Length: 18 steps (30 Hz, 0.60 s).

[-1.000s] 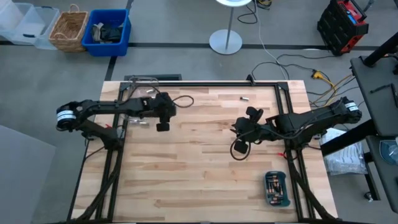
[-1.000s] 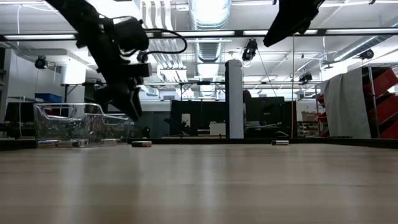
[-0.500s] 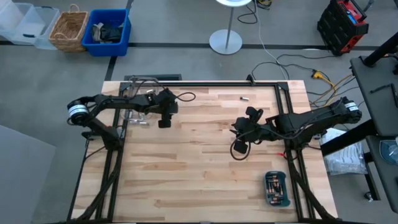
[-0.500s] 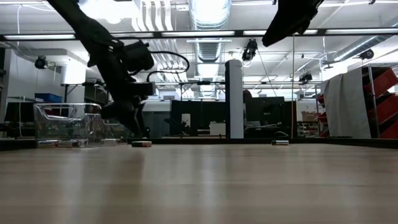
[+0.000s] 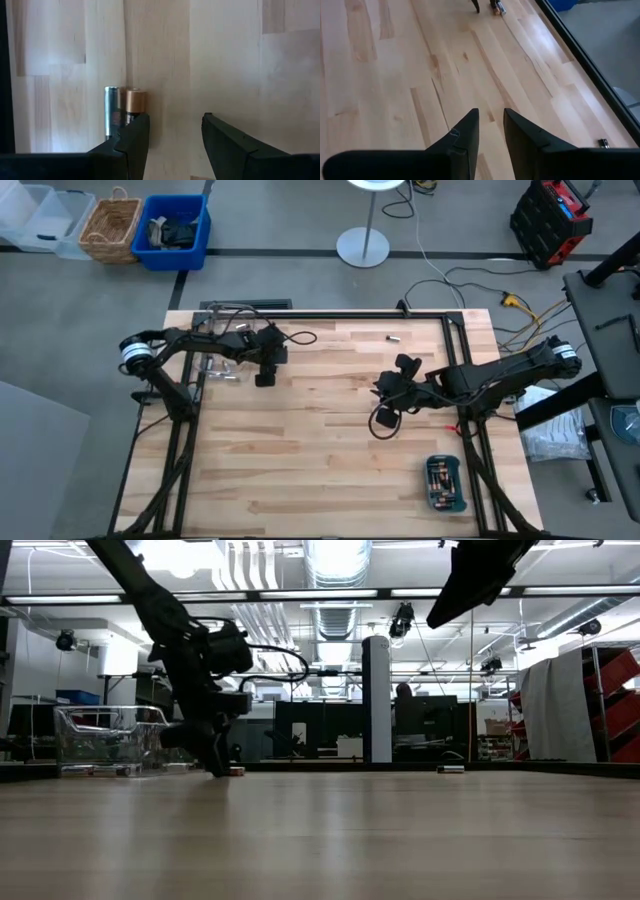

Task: Sort batteries
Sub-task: Put the copper and black battery into the blue bin

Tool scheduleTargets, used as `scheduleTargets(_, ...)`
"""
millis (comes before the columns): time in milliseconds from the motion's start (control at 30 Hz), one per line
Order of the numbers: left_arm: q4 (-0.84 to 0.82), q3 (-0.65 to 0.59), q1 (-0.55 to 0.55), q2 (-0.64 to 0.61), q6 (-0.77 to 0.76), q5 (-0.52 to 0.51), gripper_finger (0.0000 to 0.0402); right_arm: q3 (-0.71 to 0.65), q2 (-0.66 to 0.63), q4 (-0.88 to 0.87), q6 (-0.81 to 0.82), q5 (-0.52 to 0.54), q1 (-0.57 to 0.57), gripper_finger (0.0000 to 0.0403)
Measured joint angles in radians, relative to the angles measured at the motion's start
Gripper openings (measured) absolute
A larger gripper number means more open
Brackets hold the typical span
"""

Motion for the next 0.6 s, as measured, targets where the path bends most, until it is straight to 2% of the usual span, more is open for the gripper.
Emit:
scheduleTargets(433,-0.012,0.002,-0.002,-0.035,-0.006,0.019,0.0162,-0.008,0.000,0.015,0.000,0.000,-0.003,0.0105)
scheduleTargets(600,0.047,0.020,0.016,-0.028,-0.001,0.018,0.0162,-0.008,0.000,0.026,-0.007,0.000,-0.007,0.0099)
